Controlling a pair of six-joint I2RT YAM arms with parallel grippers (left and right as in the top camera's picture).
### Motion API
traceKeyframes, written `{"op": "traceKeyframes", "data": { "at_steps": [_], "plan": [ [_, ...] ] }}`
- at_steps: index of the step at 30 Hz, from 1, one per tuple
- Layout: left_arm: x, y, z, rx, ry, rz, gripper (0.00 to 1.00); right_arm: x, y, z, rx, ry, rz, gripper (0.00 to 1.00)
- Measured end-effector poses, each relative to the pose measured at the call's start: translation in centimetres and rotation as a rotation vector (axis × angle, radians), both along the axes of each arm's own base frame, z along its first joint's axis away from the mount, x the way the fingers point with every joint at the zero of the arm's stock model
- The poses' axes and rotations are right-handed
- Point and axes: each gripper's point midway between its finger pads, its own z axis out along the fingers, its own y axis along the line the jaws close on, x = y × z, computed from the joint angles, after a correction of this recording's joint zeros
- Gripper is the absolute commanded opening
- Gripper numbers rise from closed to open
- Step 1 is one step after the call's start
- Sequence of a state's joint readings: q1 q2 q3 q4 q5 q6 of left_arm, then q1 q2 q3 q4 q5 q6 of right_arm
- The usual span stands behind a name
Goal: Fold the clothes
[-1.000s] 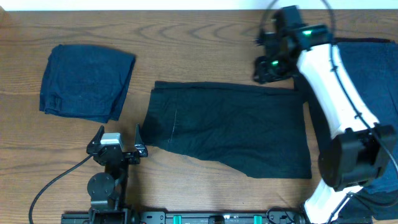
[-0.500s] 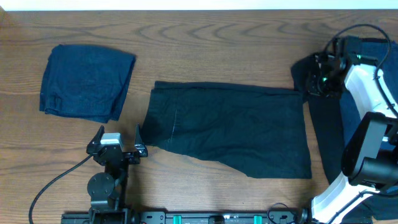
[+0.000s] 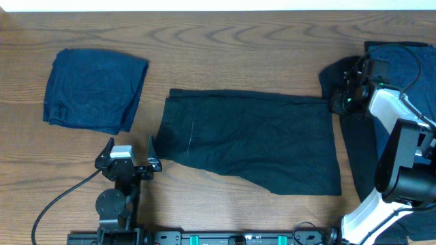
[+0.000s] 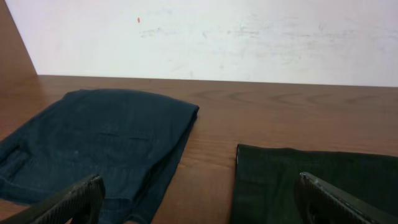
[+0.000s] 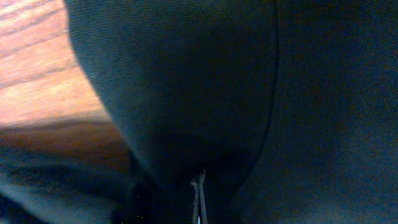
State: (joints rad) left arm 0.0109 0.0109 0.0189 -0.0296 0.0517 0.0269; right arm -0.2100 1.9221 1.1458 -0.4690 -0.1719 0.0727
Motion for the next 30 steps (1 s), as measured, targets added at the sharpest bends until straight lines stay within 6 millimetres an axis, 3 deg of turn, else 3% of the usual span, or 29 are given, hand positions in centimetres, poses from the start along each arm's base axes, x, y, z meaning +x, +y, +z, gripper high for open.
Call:
{"op": "traceKeyframes", "data": {
  "at_steps": [6,16,23,27,30],
  "plan": [
    [0.0,0.0,0.0,0.0,0.0,0.0,0.98,1.0,-1.0,-0.3,-0.054,-0.064,-0.025,0.03],
    [0.0,0.0,0.0,0.0,0.0,0.0,0.98,2.1,-7.4,0.7,-0.157,-0.155,-0.183,0.17],
    [0.0,0.0,0.0,0.0,0.0,0.0,0.98,3.2,-7.1,1.7,-0.07,-0.213,-0.166,0.24],
    [0.0,0.0,0.0,0.0,-0.001,0.0,0.98,4.2,-6.4,4.6,-0.024,-0.228,-0.144,0.27],
    [0.0,0.0,0.0,0.0,0.0,0.0,0.98,4.5,-5.7,9.2,0.008,-0.276,-0.126,0.27]
  ]
}}
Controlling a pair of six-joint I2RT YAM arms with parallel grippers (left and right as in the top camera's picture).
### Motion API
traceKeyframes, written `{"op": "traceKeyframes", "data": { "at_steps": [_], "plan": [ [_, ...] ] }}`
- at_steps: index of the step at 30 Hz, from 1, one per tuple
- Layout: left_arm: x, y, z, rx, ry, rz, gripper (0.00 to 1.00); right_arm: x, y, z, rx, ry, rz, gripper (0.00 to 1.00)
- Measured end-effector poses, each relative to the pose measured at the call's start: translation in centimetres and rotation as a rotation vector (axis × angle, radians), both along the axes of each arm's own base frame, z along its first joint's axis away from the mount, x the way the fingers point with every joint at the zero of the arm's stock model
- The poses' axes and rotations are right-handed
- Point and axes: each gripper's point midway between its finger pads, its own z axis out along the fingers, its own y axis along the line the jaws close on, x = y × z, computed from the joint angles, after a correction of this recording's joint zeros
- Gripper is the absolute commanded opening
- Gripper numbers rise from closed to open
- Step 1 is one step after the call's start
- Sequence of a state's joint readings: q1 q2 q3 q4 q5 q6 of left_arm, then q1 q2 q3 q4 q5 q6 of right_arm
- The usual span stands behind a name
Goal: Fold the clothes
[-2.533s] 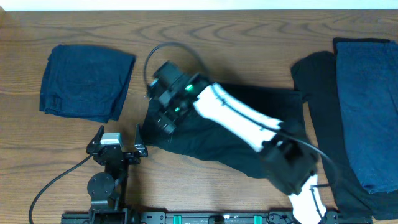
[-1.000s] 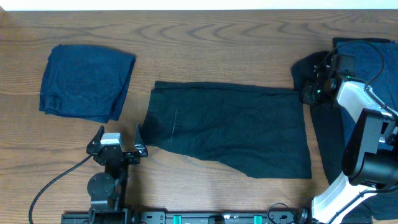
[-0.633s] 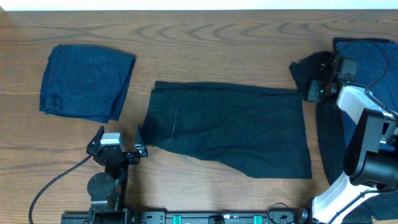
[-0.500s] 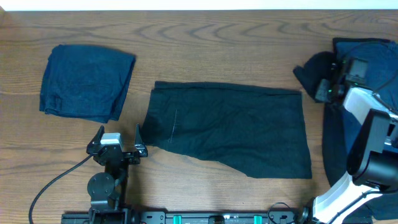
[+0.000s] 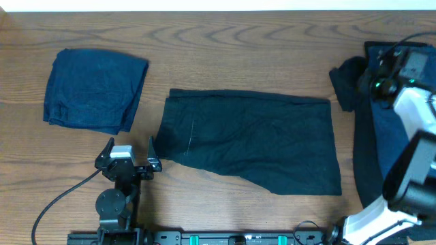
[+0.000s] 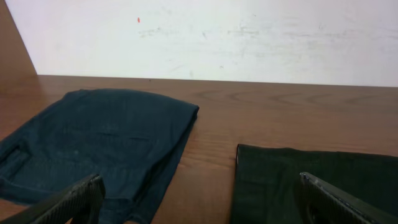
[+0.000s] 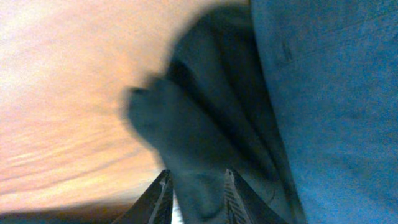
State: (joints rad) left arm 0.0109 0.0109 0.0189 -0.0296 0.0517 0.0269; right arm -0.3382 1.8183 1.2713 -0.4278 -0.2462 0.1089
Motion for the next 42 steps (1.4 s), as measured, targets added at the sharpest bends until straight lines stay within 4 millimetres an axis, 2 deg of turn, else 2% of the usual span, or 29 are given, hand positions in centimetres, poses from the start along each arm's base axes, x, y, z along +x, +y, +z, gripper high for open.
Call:
{"op": "traceKeyframes", "data": {
  "at_steps": [4,7,9,12,14,18,26,32,37,41,42],
  "plan": [
    [0.0,0.0,0.0,0.0,0.0,0.0,0.98,-0.8,1.2,6.3,0.013,-0.083,0.011,0.18],
    [0.0,0.0,0.0,0.0,-0.001,0.0,0.98,-2.4,2.7,8.4,0.047,-0.077,0.009,0.13],
    [0.0,0.0,0.0,0.0,0.0,0.0,0.98,-3.4,4.3,8.3,0.074,-0.036,0.022,0.09],
    [0.0,0.0,0.0,0.0,0.0,0.0,0.98,-4.8,7.0,7.1,0.104,0.053,0.07,0.01],
    [0.0,0.0,0.0,0.0,0.0,0.0,0.98,-5.7,9.2,6.1,0.115,0.119,0.121,0.01],
    [0.0,0.0,0.0,0.0,0.0,0.0,0.98,-7.2,11.6,4.7,0.092,0.215,0.181,0.01],
    [0.0,0.0,0.0,0.0,0.0,0.0,0.98,-8.7,14.8,2.2,0.014,0.285,0.266,0.01],
    [0.0,0.0,0.0,0.0,0.0,0.0,0.98,-9.6,17.0,-2.5,-0.032,0.351,0.332,0.01],
    [0.0,0.0,0.0,0.0,-0.001,0.0,0.98,-10.0,17.7,-6.8,-0.049,0.43,0.355,0.01],
    [0.0,0.0,0.0,0.0,0.0,0.0,0.98,-9.8,18.4,-9.8,-0.06,0.466,0.374,0.01],
    [0.0,0.0,0.0,0.0,-0.001,0.0,0.98,-9.4,18.5,-9.8,-0.06,0.456,0.375,0.01]
  ]
}}
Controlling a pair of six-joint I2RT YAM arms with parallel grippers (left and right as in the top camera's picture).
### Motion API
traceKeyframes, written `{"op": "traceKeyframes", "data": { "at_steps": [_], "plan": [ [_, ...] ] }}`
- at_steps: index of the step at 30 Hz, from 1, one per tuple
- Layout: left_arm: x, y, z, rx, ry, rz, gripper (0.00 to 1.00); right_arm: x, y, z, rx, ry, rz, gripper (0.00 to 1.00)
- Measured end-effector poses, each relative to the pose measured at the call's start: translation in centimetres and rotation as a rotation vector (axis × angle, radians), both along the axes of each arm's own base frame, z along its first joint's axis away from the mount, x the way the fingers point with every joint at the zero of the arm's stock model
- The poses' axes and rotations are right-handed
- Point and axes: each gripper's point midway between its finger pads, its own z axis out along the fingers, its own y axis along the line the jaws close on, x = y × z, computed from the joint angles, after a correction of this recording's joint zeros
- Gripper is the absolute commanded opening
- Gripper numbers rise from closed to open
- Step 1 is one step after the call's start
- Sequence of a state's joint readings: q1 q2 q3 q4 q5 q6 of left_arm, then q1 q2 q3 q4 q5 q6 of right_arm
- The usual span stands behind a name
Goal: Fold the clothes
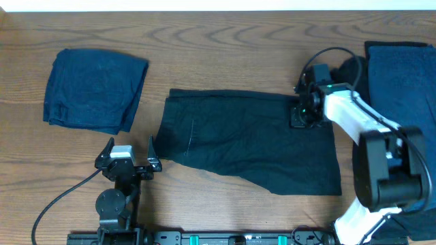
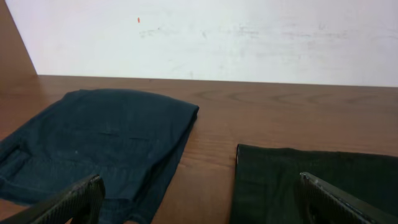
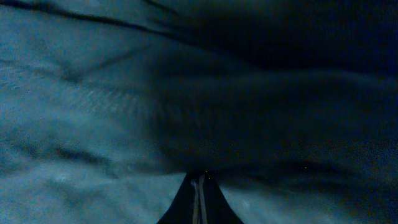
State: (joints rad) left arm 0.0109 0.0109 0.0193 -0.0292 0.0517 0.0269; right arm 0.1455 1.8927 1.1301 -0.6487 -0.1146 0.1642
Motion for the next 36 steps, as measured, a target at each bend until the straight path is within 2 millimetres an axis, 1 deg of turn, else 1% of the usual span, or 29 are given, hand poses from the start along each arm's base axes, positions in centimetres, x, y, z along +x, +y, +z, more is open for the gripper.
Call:
{"op": "traceKeyframes", "data": {
  "at_steps": [4,8,10,16,19,21,22,23,25,28,30,31,33,36],
  "plan": [
    [0.0,0.0,0.0,0.0,0.0,0.0,0.98,1.9,0.5,-0.2,0.016,-0.06,0.004,0.01],
    [0.0,0.0,0.0,0.0,0.001,0.0,0.98,4.7,1.5,-0.2,0.042,-0.155,0.016,0.01],
    [0.0,0.0,0.0,0.0,0.0,0.0,0.98,5.6,1.8,-0.1,0.055,-0.182,0.018,0.01],
    [0.0,0.0,0.0,0.0,0.0,0.0,0.98,5.5,1.9,0.1,0.058,-0.161,0.02,0.07],
    [0.0,0.0,0.0,0.0,0.0,0.0,0.98,4.5,1.7,0.5,0.051,-0.096,0.019,0.09],
    [0.0,0.0,0.0,0.0,0.0,0.0,0.98,4.0,2.0,1.1,0.067,-0.065,0.025,0.08],
    [0.0,0.0,0.0,0.0,0.0,0.0,0.98,4.1,2.5,1.9,0.089,-0.064,0.034,0.07],
    [0.0,0.0,0.0,0.0,0.001,0.0,0.98,4.3,3.0,2.8,0.107,-0.076,0.046,0.06],
    [0.0,0.0,0.0,0.0,0.0,0.0,0.98,5.0,4.6,5.3,0.147,-0.128,0.081,0.06],
    [0.0,0.0,0.0,0.0,0.0,0.0,0.98,5.3,7.7,9.3,0.198,-0.221,0.156,0.06],
    [0.0,0.0,0.0,0.0,0.0,0.0,0.98,5.0,10.2,11.3,0.229,-0.267,0.216,0.06],
    [0.0,0.0,0.0,0.0,0.0,0.0,0.98,4.7,11.6,11.9,0.245,-0.284,0.25,0.04],
    [0.0,0.0,0.0,0.0,0.0,0.0,0.98,4.0,14.1,12.0,0.264,-0.294,0.309,0.02],
    [0.0,0.0,0.0,0.0,0.0,0.0,0.98,2.9,18.0,10.8,0.286,-0.289,0.398,0.01]
  ]
}}
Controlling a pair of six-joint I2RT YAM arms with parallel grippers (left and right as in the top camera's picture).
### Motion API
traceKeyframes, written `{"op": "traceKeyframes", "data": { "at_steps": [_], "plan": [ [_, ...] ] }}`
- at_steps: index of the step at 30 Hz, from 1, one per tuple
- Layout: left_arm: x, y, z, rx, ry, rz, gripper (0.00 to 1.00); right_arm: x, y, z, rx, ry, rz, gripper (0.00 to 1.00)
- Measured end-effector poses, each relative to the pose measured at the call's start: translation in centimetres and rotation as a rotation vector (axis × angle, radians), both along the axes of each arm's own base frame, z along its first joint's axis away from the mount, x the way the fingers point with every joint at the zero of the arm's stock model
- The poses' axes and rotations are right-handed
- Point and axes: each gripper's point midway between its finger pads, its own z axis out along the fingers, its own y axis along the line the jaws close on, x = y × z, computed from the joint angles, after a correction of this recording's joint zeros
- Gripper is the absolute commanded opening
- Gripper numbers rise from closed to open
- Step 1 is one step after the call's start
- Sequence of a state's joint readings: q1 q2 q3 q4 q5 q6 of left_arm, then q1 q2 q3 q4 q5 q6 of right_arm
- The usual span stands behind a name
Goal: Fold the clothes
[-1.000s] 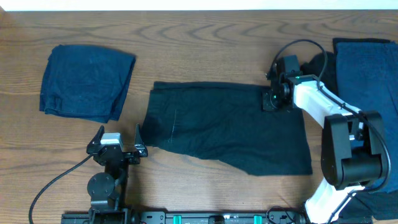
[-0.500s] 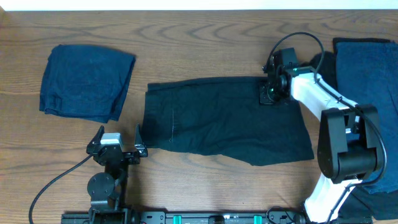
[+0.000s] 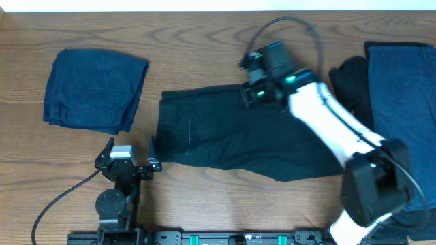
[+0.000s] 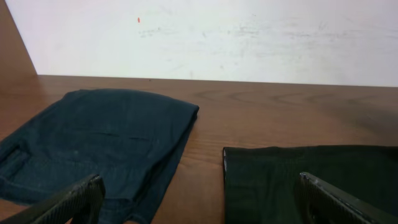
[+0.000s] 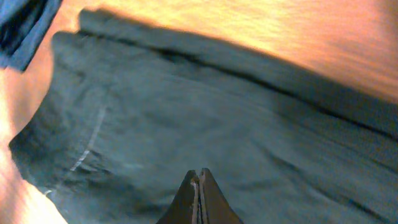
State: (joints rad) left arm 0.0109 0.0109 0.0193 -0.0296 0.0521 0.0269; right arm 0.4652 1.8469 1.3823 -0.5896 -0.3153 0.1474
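Note:
A dark green-black garment [image 3: 218, 136] lies spread across the middle of the table, and its left edge [image 4: 298, 180] shows in the left wrist view. My right gripper [image 3: 248, 95] reaches over the garment's top edge, left of centre. Its fingers [image 5: 198, 180] are pressed shut and seem to pinch the cloth, with the garment's left half [image 5: 155, 118] spread below them. My left gripper [image 3: 129, 158] rests open at the near left. Its fingers [image 4: 74, 199] frame bare wood and the garment's edge, touching nothing.
A folded blue garment [image 3: 95, 88] lies at the far left, also seen in the left wrist view [image 4: 93, 140]. At the right edge, a blue pile [image 3: 402, 102] sits with a crumpled black cloth [image 3: 347, 78] beside it. A white wall [image 4: 205, 37] rises behind the table.
My right gripper, still shut, has moved from the garment's top right corner to its top edge left of centre. The garment's left edge has shifted slightly left. The left arm has not moved.
My right gripper was shut in dark cloth by the right pile. Then it stood open over that pile. Then it was shut at the spread garment's top right corner. Now it is left of centre and the garment has shifted. The left gripper stayed open and still.

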Motion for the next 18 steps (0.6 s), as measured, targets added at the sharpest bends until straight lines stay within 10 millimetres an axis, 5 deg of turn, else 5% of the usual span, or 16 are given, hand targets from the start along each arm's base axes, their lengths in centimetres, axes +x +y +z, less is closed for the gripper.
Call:
{"op": "traceKeyframes", "data": {
  "at_steps": [6,12,18],
  "plan": [
    [0.0,0.0,0.0,0.0,0.0,0.0,0.98,-2.5,6.4,-4.9,-0.013,0.02,0.148,0.01],
    [0.0,0.0,0.0,0.0,0.0,0.0,0.98,-4.5,8.6,-10.4,-0.089,0.062,0.206,0.01],
    [0.0,0.0,0.0,0.0,0.0,0.0,0.98,-3.0,9.9,-10.4,-0.084,-0.023,0.198,0.02]
  ]
}}
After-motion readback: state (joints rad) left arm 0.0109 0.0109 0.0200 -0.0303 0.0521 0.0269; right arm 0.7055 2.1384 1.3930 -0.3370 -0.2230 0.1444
